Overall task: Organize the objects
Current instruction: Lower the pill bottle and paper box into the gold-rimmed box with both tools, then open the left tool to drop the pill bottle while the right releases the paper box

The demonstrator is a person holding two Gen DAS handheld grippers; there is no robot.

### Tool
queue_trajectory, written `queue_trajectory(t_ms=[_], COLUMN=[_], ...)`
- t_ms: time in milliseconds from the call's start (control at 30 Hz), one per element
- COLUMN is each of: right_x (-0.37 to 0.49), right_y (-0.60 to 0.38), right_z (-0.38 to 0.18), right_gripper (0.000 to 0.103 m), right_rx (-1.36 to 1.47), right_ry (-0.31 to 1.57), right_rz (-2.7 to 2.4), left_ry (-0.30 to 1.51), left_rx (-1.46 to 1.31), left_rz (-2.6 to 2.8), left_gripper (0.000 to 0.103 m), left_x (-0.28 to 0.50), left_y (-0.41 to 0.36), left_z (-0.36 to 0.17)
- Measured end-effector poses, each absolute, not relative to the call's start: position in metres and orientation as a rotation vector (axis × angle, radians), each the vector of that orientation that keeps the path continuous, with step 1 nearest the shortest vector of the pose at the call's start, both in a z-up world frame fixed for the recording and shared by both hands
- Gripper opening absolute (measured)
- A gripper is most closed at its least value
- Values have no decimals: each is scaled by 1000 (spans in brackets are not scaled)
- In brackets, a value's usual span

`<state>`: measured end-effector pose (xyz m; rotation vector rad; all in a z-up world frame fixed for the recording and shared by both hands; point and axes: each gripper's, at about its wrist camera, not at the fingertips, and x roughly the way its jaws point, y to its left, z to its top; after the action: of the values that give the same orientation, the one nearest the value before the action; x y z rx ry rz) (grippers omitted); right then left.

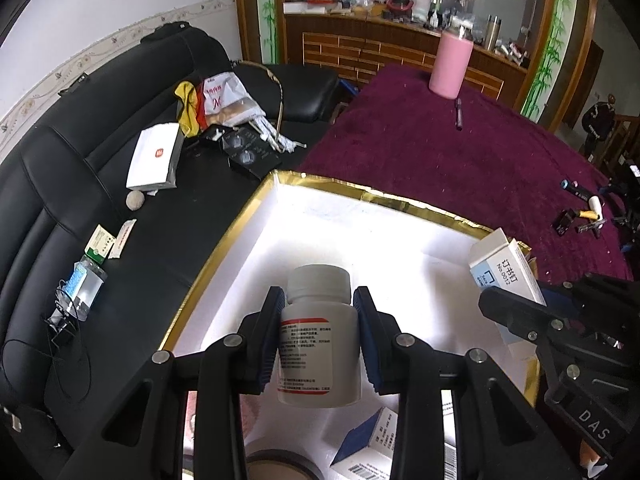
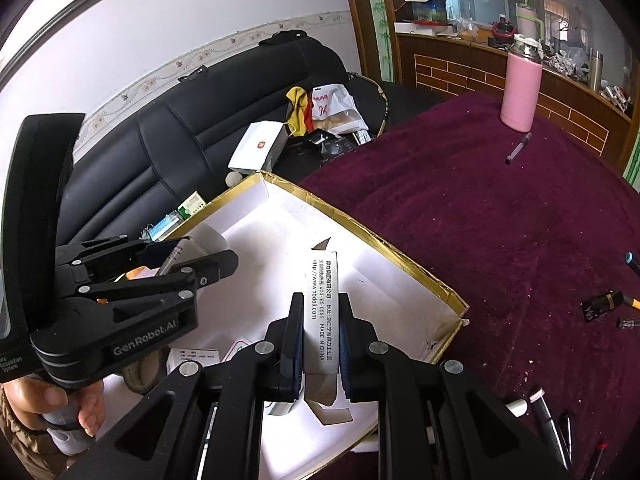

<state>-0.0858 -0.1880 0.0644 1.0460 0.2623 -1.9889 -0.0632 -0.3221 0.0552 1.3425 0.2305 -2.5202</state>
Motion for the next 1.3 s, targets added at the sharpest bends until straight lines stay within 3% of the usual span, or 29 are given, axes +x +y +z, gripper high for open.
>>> queue_trajectory(t_ms=[367, 700, 767, 833, 967, 1133, 1300], right_x=[-102, -101, -99, -97, -90, -74, -57], right_y=[-191, -188, -186, -182, -173, -147, -115], right_z=[37, 37, 40, 47, 63, 84, 96], right_gripper=[16, 18, 30, 49, 57, 86, 93], right_rx=[1113, 1112, 1103, 1086, 1040, 974, 951], right_ry=[288, 284, 278, 260, 237, 188, 133], right_rz=[-1996, -2020, -2027, -2038, -2066, -2118, -2152], left_ry=[239, 160, 160, 156, 148, 146, 145], left_rx=[1453, 1418, 1407, 1393, 1361, 1315, 1272], left_rz=[-2462, -2474, -2479, -2482, -2497, -2527, -2557], left_gripper=[35, 35, 37, 39, 46, 55, 59], left_x=[-78, -75, -74, -72, -64, -51, -34], left_y=[-322, -313, -312, -311, -307, -298, -288], left_z=[24, 31, 35, 39, 48, 61, 76])
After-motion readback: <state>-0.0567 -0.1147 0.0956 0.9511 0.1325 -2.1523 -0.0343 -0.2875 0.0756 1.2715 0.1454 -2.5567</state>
